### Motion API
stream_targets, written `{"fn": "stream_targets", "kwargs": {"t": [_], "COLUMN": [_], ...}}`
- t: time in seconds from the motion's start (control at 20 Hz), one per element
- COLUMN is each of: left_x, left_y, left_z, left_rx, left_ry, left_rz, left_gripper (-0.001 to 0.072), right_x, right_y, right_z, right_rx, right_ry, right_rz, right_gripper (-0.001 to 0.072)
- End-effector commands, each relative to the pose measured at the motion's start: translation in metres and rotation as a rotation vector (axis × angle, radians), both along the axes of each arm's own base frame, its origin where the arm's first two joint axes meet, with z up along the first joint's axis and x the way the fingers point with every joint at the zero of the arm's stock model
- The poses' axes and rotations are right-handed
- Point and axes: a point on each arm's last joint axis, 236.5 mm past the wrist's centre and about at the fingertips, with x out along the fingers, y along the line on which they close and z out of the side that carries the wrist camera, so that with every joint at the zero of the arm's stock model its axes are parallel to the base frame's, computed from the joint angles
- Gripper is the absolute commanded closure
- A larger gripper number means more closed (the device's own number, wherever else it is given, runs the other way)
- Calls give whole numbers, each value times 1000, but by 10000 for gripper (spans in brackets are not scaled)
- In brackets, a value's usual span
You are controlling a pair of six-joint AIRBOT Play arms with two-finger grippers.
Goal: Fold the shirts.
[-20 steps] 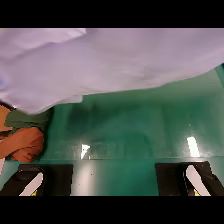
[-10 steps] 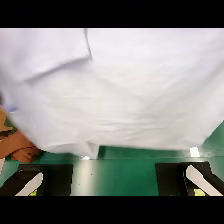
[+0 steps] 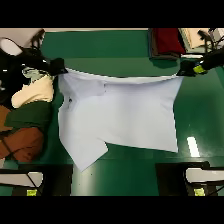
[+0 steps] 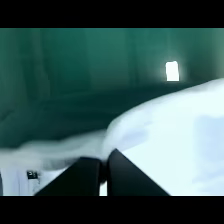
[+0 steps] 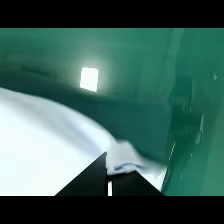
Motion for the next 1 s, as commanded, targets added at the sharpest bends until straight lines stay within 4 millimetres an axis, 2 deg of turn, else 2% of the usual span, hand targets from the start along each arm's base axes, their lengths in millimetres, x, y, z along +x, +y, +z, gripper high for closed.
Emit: {"fn": "stream_targets", "kwargs": {"t": [0.0, 0.1, 0.2, 0.35, 0.55, 0.7, 0.75, 0.8, 0.85, 0.95], "left_x": [40, 48, 35, -8, -53, -80, -86, -88, -91, -97], "left_y": [11, 19, 24, 25, 14, 15, 18, 22, 24, 29], "left_z": [-41, -19, -8, -37, -96, -127, -133, -136, -133, -111], "left_rx": [5, 7, 27, 70, 73, 78, 90, 102, 102, 129], "left_ry": [-4, -44, -9, 174, 363, 464, 485, 507, 520, 487], "left_rz": [54, 56, -4, -95, -140, -148, -143, -115, -107, -112], "left_gripper": [680, 680, 680, 681, 681, 670, 372, 167, 169, 170], "right_x": [41, 53, 47, 13, -34, -62, -66, -67, -67, -71], "right_y": [-3, -5, -4, 1, 7, 11, 11, 11, 11, 12], "right_z": [-39, -19, -5, -16, -59, -83, -86, -86, -82, -64], "right_rx": [-9, -19, -37, -31, -16, -2, -1, 1, 8, 6], "right_ry": [12, -31, -42, 27, 112, 149, 149, 139, 135, 106], "right_rz": [-15, -4, 32, 48, 22, 1, -8, -26, -50, -47], "right_gripper": [700, 700, 700, 700, 699, 698, 655, 384, 243, 252]}}
